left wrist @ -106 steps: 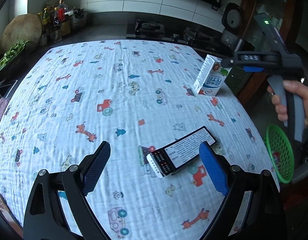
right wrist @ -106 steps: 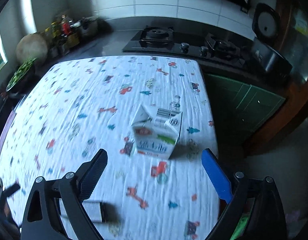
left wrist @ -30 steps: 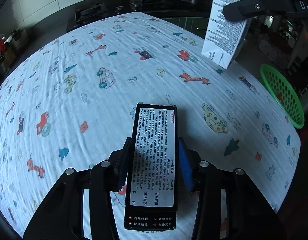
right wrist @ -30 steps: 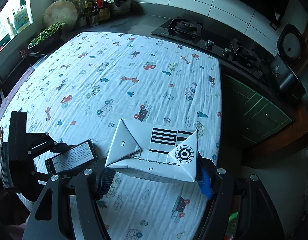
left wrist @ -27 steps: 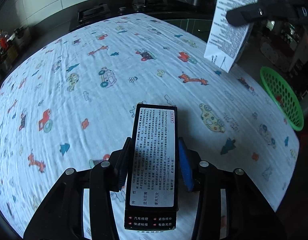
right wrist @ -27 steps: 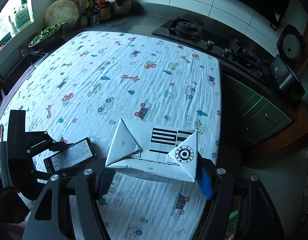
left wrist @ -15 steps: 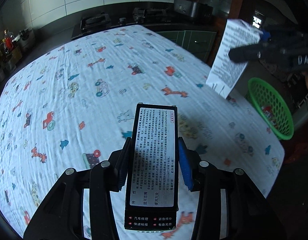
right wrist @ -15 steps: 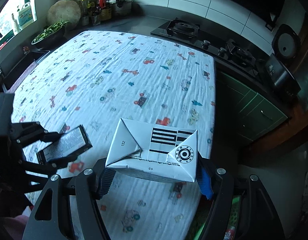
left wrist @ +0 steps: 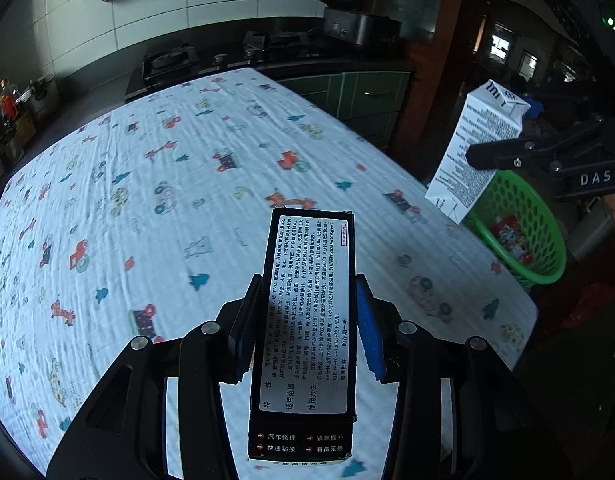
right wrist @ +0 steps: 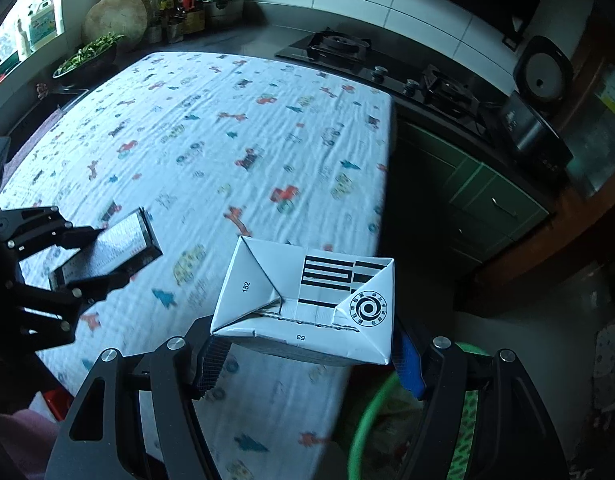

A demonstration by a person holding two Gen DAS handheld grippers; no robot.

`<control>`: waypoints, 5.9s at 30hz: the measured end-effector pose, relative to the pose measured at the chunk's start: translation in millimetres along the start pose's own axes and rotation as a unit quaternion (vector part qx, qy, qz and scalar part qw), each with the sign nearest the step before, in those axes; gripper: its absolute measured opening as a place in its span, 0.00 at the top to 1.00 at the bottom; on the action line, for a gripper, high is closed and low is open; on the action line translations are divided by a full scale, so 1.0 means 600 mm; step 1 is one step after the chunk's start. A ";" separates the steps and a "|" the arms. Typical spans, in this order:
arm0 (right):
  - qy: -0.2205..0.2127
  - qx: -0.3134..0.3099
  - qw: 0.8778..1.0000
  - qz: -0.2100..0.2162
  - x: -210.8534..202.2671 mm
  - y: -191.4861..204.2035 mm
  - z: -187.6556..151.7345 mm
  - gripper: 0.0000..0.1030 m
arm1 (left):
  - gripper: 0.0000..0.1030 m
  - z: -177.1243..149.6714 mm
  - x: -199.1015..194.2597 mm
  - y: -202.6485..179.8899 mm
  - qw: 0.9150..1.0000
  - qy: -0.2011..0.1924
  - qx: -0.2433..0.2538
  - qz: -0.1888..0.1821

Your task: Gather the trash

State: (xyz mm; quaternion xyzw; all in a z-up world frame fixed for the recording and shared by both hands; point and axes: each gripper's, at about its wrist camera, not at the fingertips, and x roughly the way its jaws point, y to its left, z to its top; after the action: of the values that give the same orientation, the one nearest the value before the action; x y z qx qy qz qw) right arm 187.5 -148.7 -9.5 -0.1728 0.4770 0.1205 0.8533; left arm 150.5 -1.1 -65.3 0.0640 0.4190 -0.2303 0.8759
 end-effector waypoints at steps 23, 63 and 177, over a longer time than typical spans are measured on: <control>0.053 0.067 0.993 -0.084 -0.036 -0.171 -0.160 0.35 | 0.58 0.036 0.011 -0.151 0.998 -0.013 0.050 -0.047; 0.038 0.161 0.975 -0.145 -0.121 -0.275 -0.262 0.24 | 0.57 0.088 0.094 -0.366 0.986 0.014 0.100 -0.133; -0.068 0.084 0.993 0.040 -0.104 0.077 -0.127 0.11 | 0.05 -0.093 -0.156 0.048 0.971 -0.047 -0.162 0.169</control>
State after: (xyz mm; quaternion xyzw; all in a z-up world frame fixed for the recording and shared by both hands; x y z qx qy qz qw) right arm 79.2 -140.2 -1.4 -0.0727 0.4332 0.1251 0.8896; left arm 73.5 74.1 -32.2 -0.0193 0.3922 -0.0109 0.9196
